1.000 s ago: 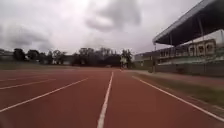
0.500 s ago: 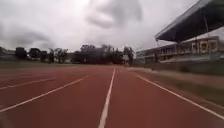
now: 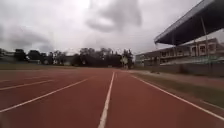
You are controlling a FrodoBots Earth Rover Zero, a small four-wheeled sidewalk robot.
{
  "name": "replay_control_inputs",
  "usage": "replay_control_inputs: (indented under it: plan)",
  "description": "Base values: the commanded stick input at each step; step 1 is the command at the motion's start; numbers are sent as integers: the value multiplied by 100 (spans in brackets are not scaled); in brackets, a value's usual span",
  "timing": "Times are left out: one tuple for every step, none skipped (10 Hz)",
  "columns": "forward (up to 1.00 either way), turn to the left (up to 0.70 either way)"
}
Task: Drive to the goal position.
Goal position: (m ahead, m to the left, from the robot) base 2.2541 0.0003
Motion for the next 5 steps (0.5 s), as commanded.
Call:
replay_control_inputs:
  plan:
    - [70, 0]
    - [70, 0]
    - [70, 0]
    - [70, 0]
    - [70, 0]
